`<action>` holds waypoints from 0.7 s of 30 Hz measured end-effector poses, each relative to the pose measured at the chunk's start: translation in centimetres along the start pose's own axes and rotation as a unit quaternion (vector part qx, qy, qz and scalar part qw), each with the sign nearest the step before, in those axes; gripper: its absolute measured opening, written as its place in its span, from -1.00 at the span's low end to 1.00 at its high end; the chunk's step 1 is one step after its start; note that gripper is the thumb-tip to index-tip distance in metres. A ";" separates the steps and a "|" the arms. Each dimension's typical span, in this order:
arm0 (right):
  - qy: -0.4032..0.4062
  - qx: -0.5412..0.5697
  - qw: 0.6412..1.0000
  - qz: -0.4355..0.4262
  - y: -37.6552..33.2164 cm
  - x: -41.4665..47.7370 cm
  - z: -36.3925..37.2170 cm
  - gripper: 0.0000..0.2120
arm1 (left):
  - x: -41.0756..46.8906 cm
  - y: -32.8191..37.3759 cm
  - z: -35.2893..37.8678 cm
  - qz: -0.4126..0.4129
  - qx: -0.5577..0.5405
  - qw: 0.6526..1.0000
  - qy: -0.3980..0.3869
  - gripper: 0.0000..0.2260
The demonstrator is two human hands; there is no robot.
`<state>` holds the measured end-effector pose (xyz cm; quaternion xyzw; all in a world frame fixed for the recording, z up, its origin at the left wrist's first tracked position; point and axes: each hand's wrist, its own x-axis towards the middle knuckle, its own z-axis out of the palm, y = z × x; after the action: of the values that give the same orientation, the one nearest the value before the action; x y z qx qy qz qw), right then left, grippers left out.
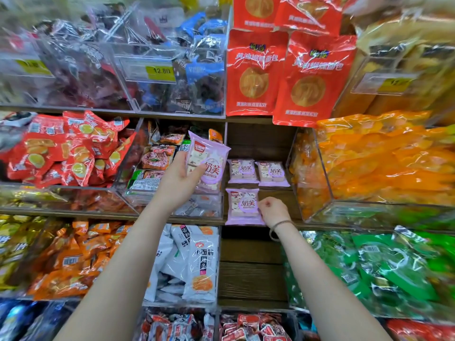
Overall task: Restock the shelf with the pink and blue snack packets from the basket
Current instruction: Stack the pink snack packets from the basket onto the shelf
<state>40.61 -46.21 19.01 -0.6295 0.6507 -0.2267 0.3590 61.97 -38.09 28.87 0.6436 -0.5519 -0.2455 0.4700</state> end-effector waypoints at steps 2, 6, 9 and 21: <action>-0.003 0.005 1.000 0.003 -0.7 0.1 0.8 -0.75 | 0.0 0.1 0.0 0.006 -0.001 1.000 0.003 -0.83; -0.025 0.006 0.999 -0.022 -0.4 0.2 0.7 -0.82 | 0.1 0.1 0.0 0.009 0.009 1.000 0.008 -0.81; -0.086 0.020 0.995 -0.048 0.3 0.1 -0.1 -0.78 | 0.1 0.0 0.1 0.016 0.022 1.000 0.014 -0.79; 0.043 -0.190 0.973 -0.123 -2.6 4.8 -0.4 -0.48 | 0.2 -0.2 0.1 0.030 0.028 0.999 0.014 -0.86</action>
<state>42.29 -51.25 20.32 -0.7513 0.6141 -0.1682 0.1738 62.07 -38.33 28.65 0.6432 -0.5713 -0.2065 0.4662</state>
